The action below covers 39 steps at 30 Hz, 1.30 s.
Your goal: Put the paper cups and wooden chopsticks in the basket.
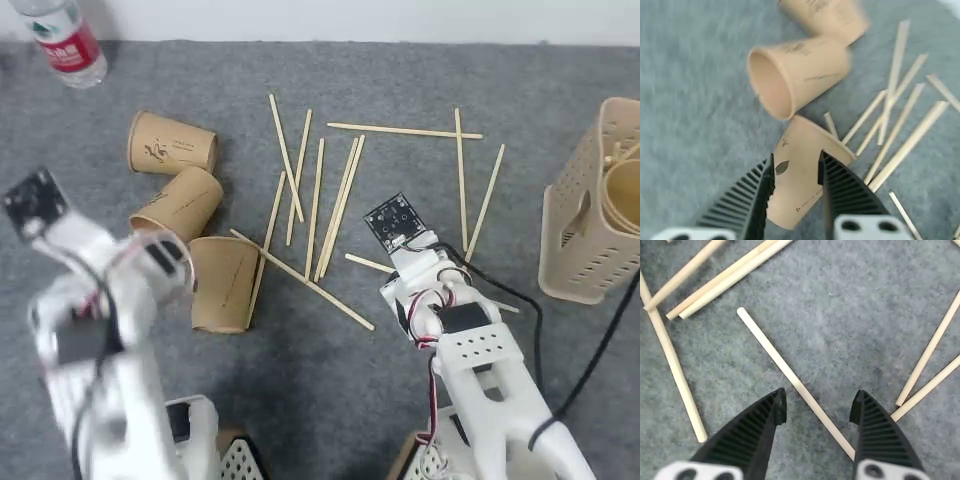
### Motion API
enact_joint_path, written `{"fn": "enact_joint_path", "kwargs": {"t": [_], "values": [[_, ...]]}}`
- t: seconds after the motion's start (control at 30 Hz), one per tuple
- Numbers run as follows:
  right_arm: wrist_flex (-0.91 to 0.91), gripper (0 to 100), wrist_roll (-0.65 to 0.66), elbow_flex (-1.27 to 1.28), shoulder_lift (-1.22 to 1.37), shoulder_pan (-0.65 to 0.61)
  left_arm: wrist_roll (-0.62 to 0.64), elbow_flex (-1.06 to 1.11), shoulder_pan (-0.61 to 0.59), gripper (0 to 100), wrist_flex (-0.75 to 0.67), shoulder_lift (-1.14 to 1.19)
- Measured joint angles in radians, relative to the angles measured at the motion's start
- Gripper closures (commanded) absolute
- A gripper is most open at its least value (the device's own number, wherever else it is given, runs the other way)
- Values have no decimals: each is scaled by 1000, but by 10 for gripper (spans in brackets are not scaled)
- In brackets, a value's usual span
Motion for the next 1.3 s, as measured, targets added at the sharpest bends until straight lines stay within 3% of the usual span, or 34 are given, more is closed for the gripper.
{"fn": "enact_joint_path", "kwargs": {"t": [0.13, 0.27, 0.8, 1.1, 1.3], "values": [[0, 786, 0, 0, 0, 0, 87, -68, -18, 862, -51, 299], [0, 786, 0, 0, 0, 0, 120, -71, -18, 862, -164, 425], [0, 786, 0, 0, 0, 0, 132, 196, -18, 862, -694, 446], [0, 786, 0, 6, 0, 0, 164, 232, -15, 862, -784, 446], [-18, 786, 0, 35, 0, -41, 239, 244, 84, 866, -873, 489]]}}
